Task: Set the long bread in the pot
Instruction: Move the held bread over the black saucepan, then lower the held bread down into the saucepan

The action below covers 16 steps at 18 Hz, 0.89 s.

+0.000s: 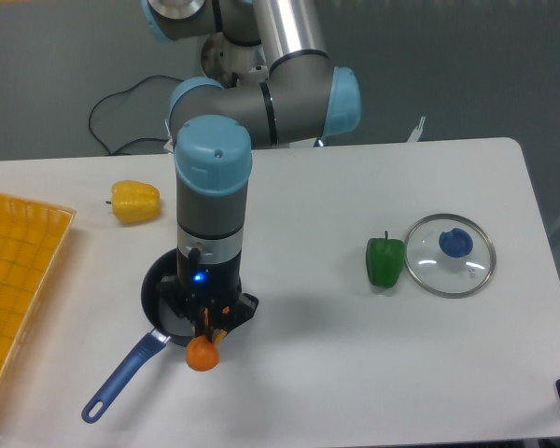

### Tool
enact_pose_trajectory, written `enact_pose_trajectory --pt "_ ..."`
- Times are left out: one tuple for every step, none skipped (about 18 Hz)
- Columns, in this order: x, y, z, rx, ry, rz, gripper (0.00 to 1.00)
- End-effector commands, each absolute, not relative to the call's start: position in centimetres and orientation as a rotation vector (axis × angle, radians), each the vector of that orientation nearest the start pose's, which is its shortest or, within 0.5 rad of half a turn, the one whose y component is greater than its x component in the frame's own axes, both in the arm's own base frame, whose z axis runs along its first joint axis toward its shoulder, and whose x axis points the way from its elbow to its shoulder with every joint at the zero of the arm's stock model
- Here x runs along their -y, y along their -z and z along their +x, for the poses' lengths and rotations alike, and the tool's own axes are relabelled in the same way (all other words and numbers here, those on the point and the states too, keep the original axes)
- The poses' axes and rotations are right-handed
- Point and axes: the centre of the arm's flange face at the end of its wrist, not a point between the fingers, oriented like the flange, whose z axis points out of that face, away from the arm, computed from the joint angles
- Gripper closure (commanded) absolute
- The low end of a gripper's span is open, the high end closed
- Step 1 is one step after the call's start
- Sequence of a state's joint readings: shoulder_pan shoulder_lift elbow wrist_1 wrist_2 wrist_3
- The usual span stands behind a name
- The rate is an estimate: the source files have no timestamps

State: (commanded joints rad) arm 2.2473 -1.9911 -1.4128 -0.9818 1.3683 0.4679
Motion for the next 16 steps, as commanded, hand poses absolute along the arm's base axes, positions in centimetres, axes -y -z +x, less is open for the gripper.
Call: enact_pose_trajectory --pt "-62.9 -38.5 -30.0 0.23 -0.009 -2.752 0.85" --pt "-63.0 -38.3 -29.9 0.228 -0.006 -2.753 0.85" --pt "-63.1 -38.2 -29.7 0.23 -0.003 -2.754 0.85" --pt "-63.1 -38.1 -29.7 0.232 -0.002 -2.755 0.85" --pt "-63.1 -38.1 -29.7 0.23 -0.004 -2.753 0.85" --pt "-63.2 -38.1 -29.7 0.229 -0.008 -2.749 0.85" --pt "-63.3 -37.9 -29.8 0.228 -0.01 -2.747 0.85" --pt "-63.4 -37.5 -29.7 0.227 -0.007 -2.749 0.85" --pt "-63.4 -37.2 -29.8 0.228 -0.004 -2.753 0.85" --pt "-63.4 -36.8 -29.6 0.225 0.002 -2.76 0.85" --pt "-63.4 -36.5 -29.4 0.22 0.003 -2.764 0.85" --pt "-63.7 -36.2 -29.0 0.209 0.004 -2.763 0.85" --pt "-63.9 -36.1 -28.9 0.203 -0.001 -2.757 0.85" --pt "-63.9 -36.0 -28.9 0.203 0.0 -2.758 0.85" --pt "-63.9 -35.8 -28.9 0.202 0.0 -2.762 0.85" --pt "-64.0 -35.6 -28.9 0.202 0.003 -2.762 0.85"
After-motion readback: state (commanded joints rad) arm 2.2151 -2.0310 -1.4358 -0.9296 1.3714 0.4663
